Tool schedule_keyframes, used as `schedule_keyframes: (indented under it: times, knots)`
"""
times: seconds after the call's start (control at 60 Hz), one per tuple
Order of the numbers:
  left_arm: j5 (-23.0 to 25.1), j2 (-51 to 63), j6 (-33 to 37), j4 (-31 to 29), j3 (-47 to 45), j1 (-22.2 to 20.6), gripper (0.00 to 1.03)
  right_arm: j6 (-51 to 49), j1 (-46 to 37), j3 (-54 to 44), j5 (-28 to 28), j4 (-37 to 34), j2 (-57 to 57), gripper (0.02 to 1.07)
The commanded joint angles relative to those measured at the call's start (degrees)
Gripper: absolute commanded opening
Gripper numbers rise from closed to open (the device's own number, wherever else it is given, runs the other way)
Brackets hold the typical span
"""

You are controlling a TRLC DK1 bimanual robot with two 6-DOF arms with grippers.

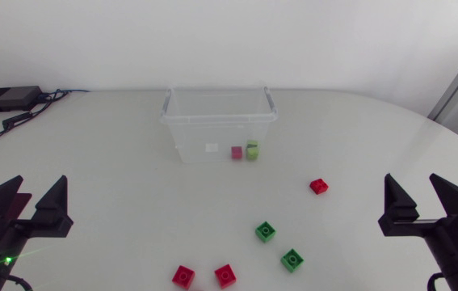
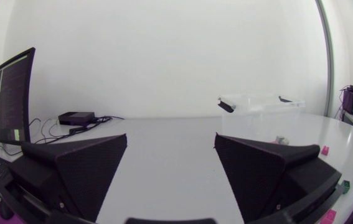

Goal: Pick up the duplo bricks and place them in the container

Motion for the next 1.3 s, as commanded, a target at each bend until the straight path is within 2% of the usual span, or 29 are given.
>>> schedule_keyframes:
  times: [0.0, 0.317, 0.483, 0.667, 0.8, 0.883, 1.117, 1.283]
  knots:
    - [0.38, -0.39, -0.94, -0.28, -1.23, -0.24, 0.99, -0.35, 0.40, -1.19, -0.18, -0.58, -0.38, 1.02]
    - [0.38, -0.47, -1.20, -0.37, -1.23, -0.33, 0.98, -0.35, 0.40, -1.19, -0.18, -0.58, -0.30, 1.02]
    - [0.29, -0.56, -1.12, -0.37, -0.97, -1.73, 0.98, -0.44, 0.49, -1.19, -0.18, 0.13, -0.38, 1.02]
    - [0.29, 0.76, -1.12, -1.77, 4.13, -2.96, 0.97, -0.35, 1.37, 0.48, -0.18, -0.05, -0.30, 1.02]
    - [0.29, 9.37, -1.12, -2.21, 10.72, -4.81, 0.96, -0.26, 2.69, 3.29, -0.18, -0.49, 0.23, 1.02]
    - [0.29, 15.52, -1.20, -2.56, 14.67, -7.36, 0.96, -0.26, 3.04, 5.84, -0.18, -0.31, 3.39, 1.02]
    - [0.29, 32.57, -1.12, -6.96, 24.96, -15.01, 0.91, -0.26, 3.04, 12.87, -0.88, 2.24, 21.32, 1.02]
    - [0.47, 50.85, 1.26, -12.58, 33.66, -16.59, 0.91, -0.18, 2.87, 16.47, -1.41, 2.24, 33.37, 1.02]
